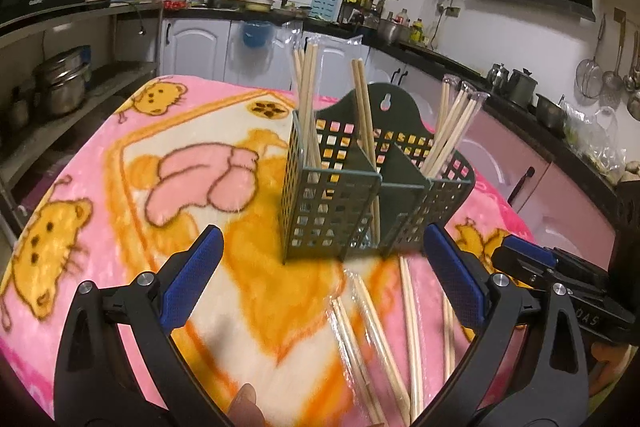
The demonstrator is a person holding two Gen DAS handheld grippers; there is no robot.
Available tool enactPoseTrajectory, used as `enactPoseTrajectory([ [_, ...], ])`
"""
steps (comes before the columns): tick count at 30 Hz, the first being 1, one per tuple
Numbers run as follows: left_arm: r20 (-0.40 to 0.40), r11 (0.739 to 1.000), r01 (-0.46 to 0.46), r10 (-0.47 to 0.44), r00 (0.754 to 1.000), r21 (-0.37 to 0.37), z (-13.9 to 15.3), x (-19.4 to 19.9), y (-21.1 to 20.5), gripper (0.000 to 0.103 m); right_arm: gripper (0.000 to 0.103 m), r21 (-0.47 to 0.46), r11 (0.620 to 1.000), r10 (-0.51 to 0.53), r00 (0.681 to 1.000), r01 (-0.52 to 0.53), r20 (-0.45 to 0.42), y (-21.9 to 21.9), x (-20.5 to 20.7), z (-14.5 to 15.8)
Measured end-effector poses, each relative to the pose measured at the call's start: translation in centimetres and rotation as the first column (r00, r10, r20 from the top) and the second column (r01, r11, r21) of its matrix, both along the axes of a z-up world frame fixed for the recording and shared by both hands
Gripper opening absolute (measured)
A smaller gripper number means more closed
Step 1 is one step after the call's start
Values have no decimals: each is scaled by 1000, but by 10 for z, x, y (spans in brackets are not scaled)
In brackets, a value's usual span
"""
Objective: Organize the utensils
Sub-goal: 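Withdraw both open tools from the caddy toward the chopstick pile, then grasp a wrapped chopstick with the left tool while the right tool grasps a chopstick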
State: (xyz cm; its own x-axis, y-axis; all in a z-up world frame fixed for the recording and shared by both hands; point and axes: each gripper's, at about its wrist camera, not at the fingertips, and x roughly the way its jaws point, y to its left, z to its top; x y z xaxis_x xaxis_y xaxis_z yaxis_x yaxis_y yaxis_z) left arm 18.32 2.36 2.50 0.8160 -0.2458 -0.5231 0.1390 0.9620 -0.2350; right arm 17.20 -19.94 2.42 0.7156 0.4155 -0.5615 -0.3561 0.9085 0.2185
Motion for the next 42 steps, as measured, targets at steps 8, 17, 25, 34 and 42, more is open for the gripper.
enactPoseTrajectory([
  [8, -70, 1000, 13, -12, 997, 14, -17, 2, -1, 92, 44, -16, 1000, 4, 999, -5, -33, 4, 2, -9],
  [17, -141, 996, 29, -17, 990, 83, -38, 6, -8, 92, 44, -56, 998, 10, 992, -17, -125, 11, 23, -29],
  [25, -227, 990, 91, -65, 972, 104, -61, 18, -20, 75, 44, -122, 992, -11, 974, -17, -227, 28, 52, -57],
  [34, -333, 983, 167, -131, 934, 81, -80, 30, -31, 65, 44, -150, 989, -40, 960, -2, -278, 45, 72, -73],
  [42, -335, 981, 135, -82, 939, 137, -81, 40, -29, 27, 30, -193, 981, -77, 960, 24, -269, 49, 75, -75],
])
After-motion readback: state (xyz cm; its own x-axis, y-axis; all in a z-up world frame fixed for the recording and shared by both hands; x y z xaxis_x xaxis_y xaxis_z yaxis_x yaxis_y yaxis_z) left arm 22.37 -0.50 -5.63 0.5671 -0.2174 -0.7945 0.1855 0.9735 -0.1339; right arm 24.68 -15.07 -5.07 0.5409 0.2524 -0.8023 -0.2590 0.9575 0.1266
